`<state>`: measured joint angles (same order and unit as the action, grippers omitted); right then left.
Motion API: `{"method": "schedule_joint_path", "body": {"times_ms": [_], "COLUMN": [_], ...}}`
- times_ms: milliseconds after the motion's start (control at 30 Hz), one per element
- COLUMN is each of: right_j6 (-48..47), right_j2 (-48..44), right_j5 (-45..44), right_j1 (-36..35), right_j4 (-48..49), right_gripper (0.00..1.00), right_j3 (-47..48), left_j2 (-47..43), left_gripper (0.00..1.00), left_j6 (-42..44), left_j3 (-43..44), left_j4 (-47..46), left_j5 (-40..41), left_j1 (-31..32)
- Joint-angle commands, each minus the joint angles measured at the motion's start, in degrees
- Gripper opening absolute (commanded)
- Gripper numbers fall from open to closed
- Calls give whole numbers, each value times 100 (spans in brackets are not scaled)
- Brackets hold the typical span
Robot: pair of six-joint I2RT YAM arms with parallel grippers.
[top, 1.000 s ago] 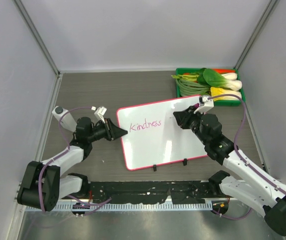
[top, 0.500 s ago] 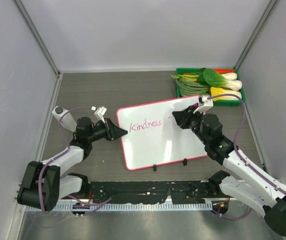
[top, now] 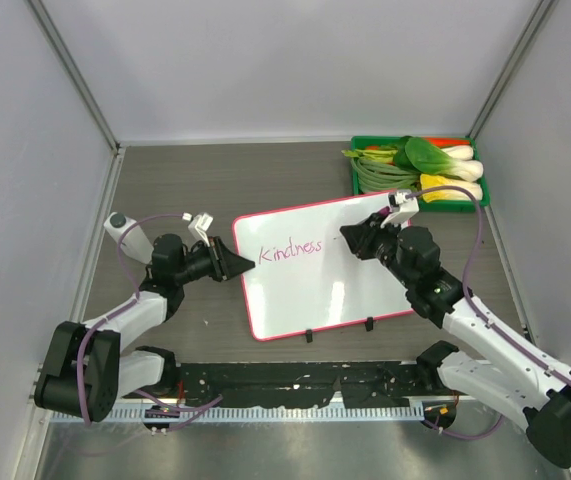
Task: Write a sentence on the whiteboard
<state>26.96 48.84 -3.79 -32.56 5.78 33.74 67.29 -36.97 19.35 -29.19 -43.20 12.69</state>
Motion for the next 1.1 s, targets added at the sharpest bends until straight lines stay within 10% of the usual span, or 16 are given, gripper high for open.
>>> {"method": "schedule_joint_path", "body": {"times_ms": [0,1067], "right_j6": [-217,-217], "right_j2": [55,1092], "right_j5": [63,-271], "right_j1": [21,12], "right_j4": [222,626], "right_gripper": [1,1], "right_j3": [221,388], "left_j2": [118,136], "left_gripper": [0,0], "left_j6": [401,428], "left_j3": [-37,7], "left_j4": [80,150], "left_j5": [31,5], "left_j1": [146,173]}}
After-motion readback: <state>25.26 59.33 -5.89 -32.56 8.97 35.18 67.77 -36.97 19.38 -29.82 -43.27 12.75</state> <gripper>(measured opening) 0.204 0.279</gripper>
